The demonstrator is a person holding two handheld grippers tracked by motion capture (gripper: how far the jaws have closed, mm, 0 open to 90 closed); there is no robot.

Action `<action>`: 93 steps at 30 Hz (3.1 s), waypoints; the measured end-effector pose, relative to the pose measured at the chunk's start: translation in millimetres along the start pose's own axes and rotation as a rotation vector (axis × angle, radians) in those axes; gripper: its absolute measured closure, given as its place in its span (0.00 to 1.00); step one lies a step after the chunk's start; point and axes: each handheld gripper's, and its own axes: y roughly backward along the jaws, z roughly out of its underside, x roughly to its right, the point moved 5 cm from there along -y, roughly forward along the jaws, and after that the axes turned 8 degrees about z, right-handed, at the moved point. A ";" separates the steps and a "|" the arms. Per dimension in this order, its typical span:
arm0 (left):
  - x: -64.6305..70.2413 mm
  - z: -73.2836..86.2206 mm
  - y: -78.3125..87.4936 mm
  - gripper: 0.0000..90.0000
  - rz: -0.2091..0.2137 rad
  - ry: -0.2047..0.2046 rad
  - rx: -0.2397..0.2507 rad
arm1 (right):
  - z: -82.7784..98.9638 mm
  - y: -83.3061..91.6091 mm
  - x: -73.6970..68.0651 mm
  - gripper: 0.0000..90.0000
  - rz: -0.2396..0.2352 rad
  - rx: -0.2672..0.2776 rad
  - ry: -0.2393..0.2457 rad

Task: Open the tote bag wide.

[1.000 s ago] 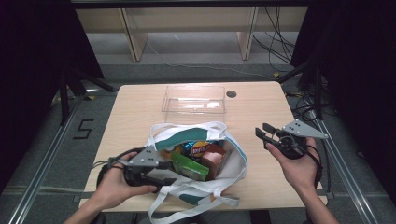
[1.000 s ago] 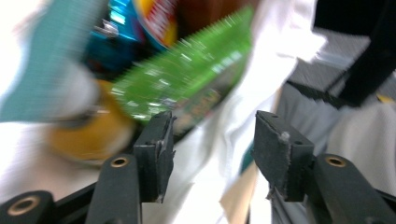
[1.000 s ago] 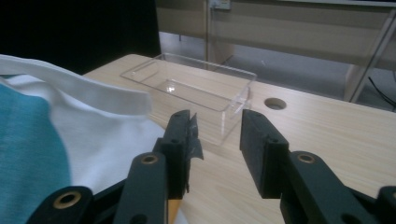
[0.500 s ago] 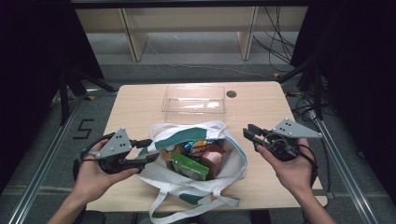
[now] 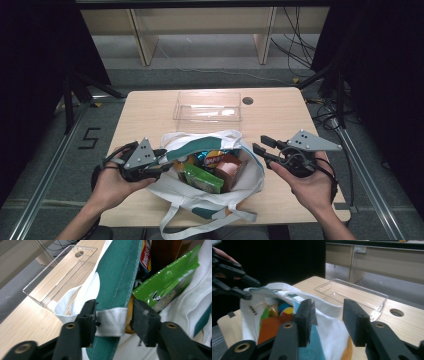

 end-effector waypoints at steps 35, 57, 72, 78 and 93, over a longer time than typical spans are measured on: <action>-26.2 -27.8 4.0 0.89 -0.039 0.012 0.046 | -7.9 -16.4 -13.7 0.99 -0.001 -0.107 0.124; -57.7 -30.1 -28.7 0.90 -0.076 0.064 0.013 | 0.1 -47.7 3.9 0.99 0.075 -0.193 0.083; -65.2 -21.3 -56.0 0.90 -0.056 0.079 -0.016 | 18.9 -64.4 18.5 0.98 0.070 -0.233 0.113; -71.5 -15.7 -60.2 0.86 -0.029 0.146 0.019 | 20.1 -70.3 19.7 0.99 0.082 -0.232 0.087; -72.3 4.3 -51.4 0.84 -0.017 0.131 -0.022 | 22.0 -71.5 24.4 0.99 0.086 -0.236 0.084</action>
